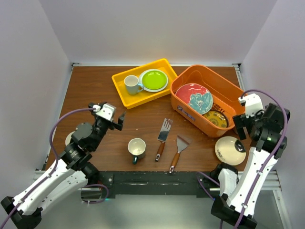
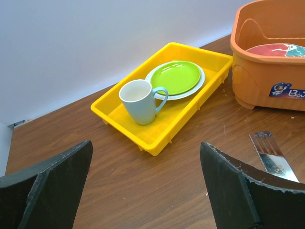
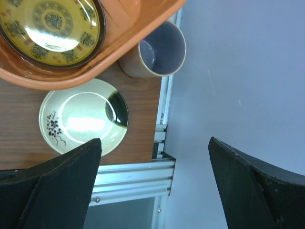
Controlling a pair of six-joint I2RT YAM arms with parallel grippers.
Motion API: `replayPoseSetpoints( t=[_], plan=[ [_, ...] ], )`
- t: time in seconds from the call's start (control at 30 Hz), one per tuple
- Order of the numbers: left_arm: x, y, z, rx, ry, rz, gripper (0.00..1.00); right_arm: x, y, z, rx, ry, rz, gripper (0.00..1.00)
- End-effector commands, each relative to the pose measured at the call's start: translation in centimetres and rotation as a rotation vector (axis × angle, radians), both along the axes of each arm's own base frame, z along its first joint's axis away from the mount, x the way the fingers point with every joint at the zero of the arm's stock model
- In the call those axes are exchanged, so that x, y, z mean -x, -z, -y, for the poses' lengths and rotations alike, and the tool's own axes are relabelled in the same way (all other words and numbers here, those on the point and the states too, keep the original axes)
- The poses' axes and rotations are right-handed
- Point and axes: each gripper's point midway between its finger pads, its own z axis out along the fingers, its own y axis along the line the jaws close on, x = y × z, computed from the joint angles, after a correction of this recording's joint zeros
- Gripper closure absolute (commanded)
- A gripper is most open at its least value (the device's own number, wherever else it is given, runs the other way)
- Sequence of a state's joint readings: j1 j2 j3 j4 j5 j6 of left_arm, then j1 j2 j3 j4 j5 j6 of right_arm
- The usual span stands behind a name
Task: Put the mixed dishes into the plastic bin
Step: Pick up the plate from the corner of the board.
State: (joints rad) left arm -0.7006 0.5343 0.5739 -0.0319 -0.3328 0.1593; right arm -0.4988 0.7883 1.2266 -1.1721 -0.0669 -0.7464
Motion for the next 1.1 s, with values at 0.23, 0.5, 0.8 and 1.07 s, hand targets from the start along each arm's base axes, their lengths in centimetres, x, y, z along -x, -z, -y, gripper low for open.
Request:
replayPoseSetpoints(
  t=[0.23, 0.5, 0.8, 1.07],
  plan=[
    [0.4, -1.1, 0.0, 0.063, 0.017, 0.043, 0.00, 1.4, 1.9, 1.8, 0.101, 0.060, -0.042, 0.03],
    [0.4, -1.1, 0.2, 0.067, 0.026, 0.041, 0.00, 2.5, 5.4, 1.9, 0.094, 0.083, -0.097, 0.03],
    [0.5, -1.1, 0.3, 0.068, 0.031, 0.041, 0.00, 2.9, 8.5, 2.3, 0.100, 0.091, -0.152, 0.04],
    [0.5, -1.0, 0.4, 0.067, 0.035, 0.039, 0.00, 2.8, 11.1, 2.7, 0.056, 0.079, -0.211, 0.04]
  ],
)
